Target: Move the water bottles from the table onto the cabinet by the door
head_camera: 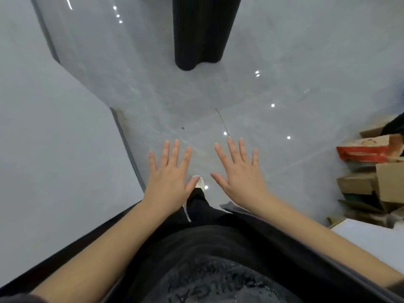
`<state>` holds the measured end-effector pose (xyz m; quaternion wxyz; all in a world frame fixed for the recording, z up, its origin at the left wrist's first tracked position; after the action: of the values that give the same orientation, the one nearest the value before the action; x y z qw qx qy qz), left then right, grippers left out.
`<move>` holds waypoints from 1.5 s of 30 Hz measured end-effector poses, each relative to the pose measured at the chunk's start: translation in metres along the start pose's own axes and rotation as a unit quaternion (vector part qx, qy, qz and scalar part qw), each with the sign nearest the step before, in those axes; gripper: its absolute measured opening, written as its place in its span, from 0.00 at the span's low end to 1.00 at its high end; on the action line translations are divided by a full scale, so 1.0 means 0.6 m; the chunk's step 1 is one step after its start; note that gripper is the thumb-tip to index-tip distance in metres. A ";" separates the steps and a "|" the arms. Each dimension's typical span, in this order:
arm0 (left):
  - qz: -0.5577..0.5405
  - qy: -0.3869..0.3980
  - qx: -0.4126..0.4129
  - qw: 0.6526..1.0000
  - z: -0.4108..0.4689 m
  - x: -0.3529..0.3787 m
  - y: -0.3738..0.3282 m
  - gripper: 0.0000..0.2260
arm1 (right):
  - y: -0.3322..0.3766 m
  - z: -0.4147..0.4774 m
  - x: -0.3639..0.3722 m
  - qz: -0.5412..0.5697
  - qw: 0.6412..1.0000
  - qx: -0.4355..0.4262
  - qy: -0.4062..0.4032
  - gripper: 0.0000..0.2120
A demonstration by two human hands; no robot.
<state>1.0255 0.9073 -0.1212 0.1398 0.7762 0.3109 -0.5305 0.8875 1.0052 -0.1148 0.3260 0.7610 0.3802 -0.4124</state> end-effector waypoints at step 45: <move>-0.023 -0.013 0.033 0.999 0.736 -0.402 0.473 0.33 | 0.168 0.864 -0.397 0.043 0.997 0.067 -0.023 0.34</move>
<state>0.8205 0.3677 -0.1096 0.1063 0.7663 0.3090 -0.5532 0.6877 0.4616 -0.1198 0.3003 0.7872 0.3108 -0.4399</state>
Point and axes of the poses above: each hand's wrist, its own z-axis towards the middle knuckle, its own x-axis out of the palm, y = z × x, the point moved 5 cm from there along z, towards the middle knuckle, and after that the axes turned 4 degrees about z, right-handed, at the moved point
